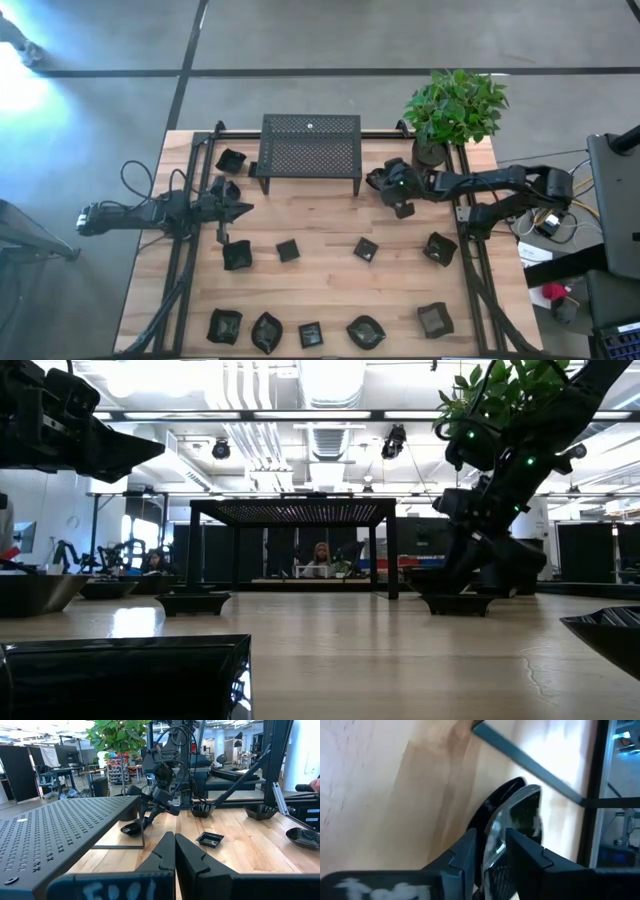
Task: Pick & Place Mini shaped plates
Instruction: Stack the black leaf shaped plate on top of the other black leaf shaped plate
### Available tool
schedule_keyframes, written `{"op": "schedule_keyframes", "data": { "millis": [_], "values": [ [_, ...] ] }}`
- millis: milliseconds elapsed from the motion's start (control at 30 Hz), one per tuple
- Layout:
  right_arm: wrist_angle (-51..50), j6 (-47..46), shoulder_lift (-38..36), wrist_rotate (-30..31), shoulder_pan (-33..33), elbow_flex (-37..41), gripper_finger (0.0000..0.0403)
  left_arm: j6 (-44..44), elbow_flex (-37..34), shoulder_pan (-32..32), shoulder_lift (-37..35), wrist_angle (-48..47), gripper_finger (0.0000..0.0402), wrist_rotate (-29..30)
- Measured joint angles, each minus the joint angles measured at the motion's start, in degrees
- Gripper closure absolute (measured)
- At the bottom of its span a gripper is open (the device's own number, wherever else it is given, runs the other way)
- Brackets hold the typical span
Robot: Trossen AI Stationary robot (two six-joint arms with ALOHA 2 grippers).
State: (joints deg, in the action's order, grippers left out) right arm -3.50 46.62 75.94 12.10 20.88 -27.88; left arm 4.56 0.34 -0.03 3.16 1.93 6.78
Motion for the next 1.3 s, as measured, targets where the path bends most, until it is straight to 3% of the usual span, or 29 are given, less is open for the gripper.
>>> {"op": "schedule_keyframes", "data": {
  "millis": [600,900,1300],
  "values": [
    [-0.9,-3.3,-3.7,-0.2,0.0,0.0,0.0337,0.0,0.0,0.0,0.0,0.0,0.0401,0.0],
    [-0.9,-2.6,-3.7,-0.2,0.0,0.0,0.0392,0.0,0.0,0.0,0.0,0.0,0.0401,0.0],
    [-4.4,12.0,-3.8,-4.8,0.9,0.0,0.0394,0.0,0.0,0.0,0.0,0.0,0.0401,0.2]
  ]
}}
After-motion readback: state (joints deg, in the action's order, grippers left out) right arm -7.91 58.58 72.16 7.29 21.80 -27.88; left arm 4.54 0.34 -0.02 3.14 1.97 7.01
